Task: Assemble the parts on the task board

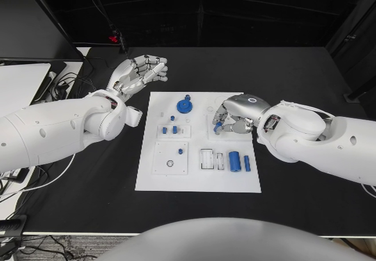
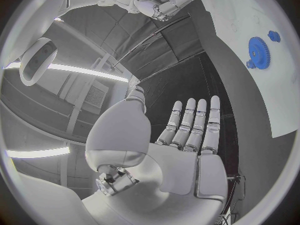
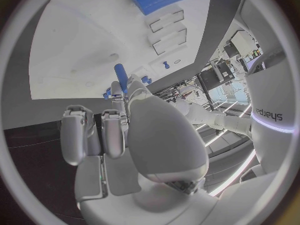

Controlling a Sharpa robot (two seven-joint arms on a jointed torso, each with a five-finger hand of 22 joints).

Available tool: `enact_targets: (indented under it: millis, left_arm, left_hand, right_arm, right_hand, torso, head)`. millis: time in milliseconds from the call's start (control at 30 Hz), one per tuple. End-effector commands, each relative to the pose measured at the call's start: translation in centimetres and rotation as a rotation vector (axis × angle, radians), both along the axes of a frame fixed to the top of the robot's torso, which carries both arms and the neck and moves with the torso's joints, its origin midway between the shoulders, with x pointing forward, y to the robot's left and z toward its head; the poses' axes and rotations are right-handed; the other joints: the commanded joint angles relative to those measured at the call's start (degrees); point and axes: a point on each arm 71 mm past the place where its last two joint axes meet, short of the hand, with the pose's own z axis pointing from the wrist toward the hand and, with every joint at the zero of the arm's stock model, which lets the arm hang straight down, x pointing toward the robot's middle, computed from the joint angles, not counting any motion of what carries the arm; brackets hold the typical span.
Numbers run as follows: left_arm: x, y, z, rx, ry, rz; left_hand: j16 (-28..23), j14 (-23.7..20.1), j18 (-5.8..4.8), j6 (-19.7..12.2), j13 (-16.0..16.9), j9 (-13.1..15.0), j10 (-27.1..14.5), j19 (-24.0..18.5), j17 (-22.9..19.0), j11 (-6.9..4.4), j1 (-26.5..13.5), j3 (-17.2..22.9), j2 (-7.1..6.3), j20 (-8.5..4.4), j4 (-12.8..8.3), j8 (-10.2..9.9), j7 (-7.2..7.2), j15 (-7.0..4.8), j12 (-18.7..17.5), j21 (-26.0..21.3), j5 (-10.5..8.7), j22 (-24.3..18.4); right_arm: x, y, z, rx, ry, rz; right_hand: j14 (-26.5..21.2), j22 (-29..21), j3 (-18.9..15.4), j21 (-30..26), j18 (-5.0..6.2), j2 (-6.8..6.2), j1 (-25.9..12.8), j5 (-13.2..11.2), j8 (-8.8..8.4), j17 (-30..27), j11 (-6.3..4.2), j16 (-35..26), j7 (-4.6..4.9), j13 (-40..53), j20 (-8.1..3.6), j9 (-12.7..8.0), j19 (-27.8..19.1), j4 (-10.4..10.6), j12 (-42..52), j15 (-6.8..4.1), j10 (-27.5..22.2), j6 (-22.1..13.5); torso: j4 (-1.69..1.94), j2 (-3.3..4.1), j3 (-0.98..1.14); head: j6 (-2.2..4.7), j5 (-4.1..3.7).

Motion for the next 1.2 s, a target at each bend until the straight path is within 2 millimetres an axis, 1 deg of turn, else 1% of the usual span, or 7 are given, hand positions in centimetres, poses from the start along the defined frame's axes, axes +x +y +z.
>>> enact_targets:
  millis: [33, 267, 567, 733, 933, 1067, 1200]
  left_arm:
    - [-0.1, -0.1, 0.4, -0.027, -0.049, -0.019]
    - [-0.1, -0.1, 0.4, -0.027, -0.049, -0.019]
    - [-0.1, -0.2, 0.4, -0.027, -0.049, -0.020]
    - [0.0, -0.2, 0.4, -0.026, -0.049, -0.018]
    - [0.0, -0.3, 0.4, -0.026, -0.050, -0.020]
    - [0.0, -0.3, 0.4, -0.026, -0.050, -0.019]
    - [0.1, -0.3, 0.4, -0.025, -0.050, -0.019]
  left_hand:
    - [0.30, 0.00, 0.14, -0.42, -0.10, -0.08, -0.36, 0.47, -0.04, -0.04, 0.12, -0.05, 0.67, -0.11, -0.02, 0.35, 7.33, -0.37, 0.19, 0.32, 0.24, -0.05]
    - [0.30, 0.00, 0.14, -0.42, -0.10, -0.08, -0.36, 0.47, -0.04, -0.04, 0.12, -0.05, 0.67, -0.11, -0.02, 0.35, 7.33, -0.37, 0.19, 0.32, 0.24, -0.05]
    - [0.30, 0.00, 0.14, -0.42, -0.10, -0.08, -0.36, 0.47, -0.04, -0.04, 0.12, -0.05, 0.67, -0.11, -0.02, 0.35, 7.33, -0.37, 0.19, 0.32, 0.24, -0.05]
    - [0.30, 0.00, 0.14, -0.42, -0.10, -0.08, -0.36, 0.47, -0.04, -0.04, 0.12, -0.05, 0.67, -0.11, -0.02, 0.35, 7.33, -0.37, 0.19, 0.32, 0.24, -0.05]
    - [0.30, 0.00, 0.14, -0.42, -0.10, -0.08, -0.36, 0.47, -0.04, -0.04, 0.12, -0.05, 0.67, -0.11, -0.02, 0.35, 7.33, -0.37, 0.19, 0.32, 0.24, -0.05]
    - [0.30, 0.00, 0.14, -0.42, -0.10, -0.08, -0.36, 0.47, -0.04, -0.04, 0.12, -0.05, 0.67, -0.11, -0.02, 0.35, 7.33, -0.37, 0.19, 0.32, 0.24, -0.05]
    - [0.30, 0.00, 0.14, -0.42, -0.10, -0.08, -0.36, 0.47, -0.04, -0.04, 0.12, -0.05, 0.67, -0.11, -0.02, 0.35, 7.33, -0.37, 0.19, 0.32, 0.24, -0.05]
  right_arm:
    - [-0.4, 0.1, 1.1, 0.029, -0.062, 0.022]
    - [-0.9, 0.4, 1.8, 0.040, -0.077, 0.045]
    - [-1.3, 2.0, 2.1, 0.061, -0.077, 0.098]
    - [-1.5, 4.2, 2.1, 0.088, -0.055, 0.150]
    - [-2.1, 6.9, 2.1, 0.097, -0.024, 0.220]
    - [-2.4, 8.5, 2.0, 0.100, -0.003, 0.266]
    - [-2.5, 9.7, 1.9, 0.096, 0.017, 0.298]
  right_hand:
    - [4.57, 12.32, 0.36, 0.39, 0.35, -0.02, 0.59, 0.20, 0.27, 6.09, -0.12, 0.31, -0.01, 0.01, -0.16, -0.02, 2.68, 0.15, -0.34, 0.04, 0.51, 0.63]
    - [4.59, 12.39, 0.56, 0.53, 0.32, -0.07, 0.80, 0.20, 0.29, 6.23, -0.12, 0.39, -0.01, 0.01, -0.12, -0.02, 2.75, 0.12, -0.59, 0.07, 0.94, 0.96]
    - [4.59, 12.38, 0.63, 0.49, 0.33, -0.11, 0.81, 0.20, 0.27, 6.23, -0.08, 0.40, 0.02, 0.01, -0.10, -0.03, 2.74, 0.17, -0.71, 0.08, 1.17, 1.08]
    - [4.59, 12.38, 0.81, 0.48, 0.33, -0.03, 0.94, 0.21, 0.21, 6.26, -0.02, 0.42, 0.10, 0.01, -0.07, -0.06, 2.73, 0.13, -0.88, 0.12, 1.38, 1.15]
    - [4.59, 12.34, 0.96, 0.39, 0.36, 0.03, 1.07, 0.22, 0.13, 6.25, 0.04, 0.43, 0.16, -0.01, -0.04, -0.10, 2.68, 0.10, -1.06, 0.15, 1.48, 1.16]
    - [4.60, 12.36, 1.12, 0.42, 0.35, 0.09, 1.23, 0.22, 0.05, 6.32, 0.07, 0.47, 0.19, -0.02, -0.01, -0.13, 2.71, 0.04, -1.26, 0.18, 1.52, 1.15]
    - [4.60, 12.37, 1.34, 0.43, 0.35, 0.16, 1.42, 0.23, -0.08, 6.36, 0.14, 0.50, 0.31, -0.03, 0.04, -0.19, 2.71, 0.00, -1.57, 0.24, 1.56, 1.11]
  torso:
    - [0.03, 0.02, 0.00]
    - [0.05, 0.01, -0.01]
    - [0.16, -0.05, 0.00]
    - [0.01, -0.05, 0.01]
    - [0.23, 0.02, 0.08]
    - [0.10, 0.01, 0.03]
    - [0.18, 0.07, 0.05]
  head:
    - [-0.01, 0.08]
    - [-0.01, 0.04]
    - [-0.01, 0.43]
    - [-0.01, 1.91]
    - [-0.01, 3.94]
    - [-0.01, 5.42]
    - [-0.01, 6.48]
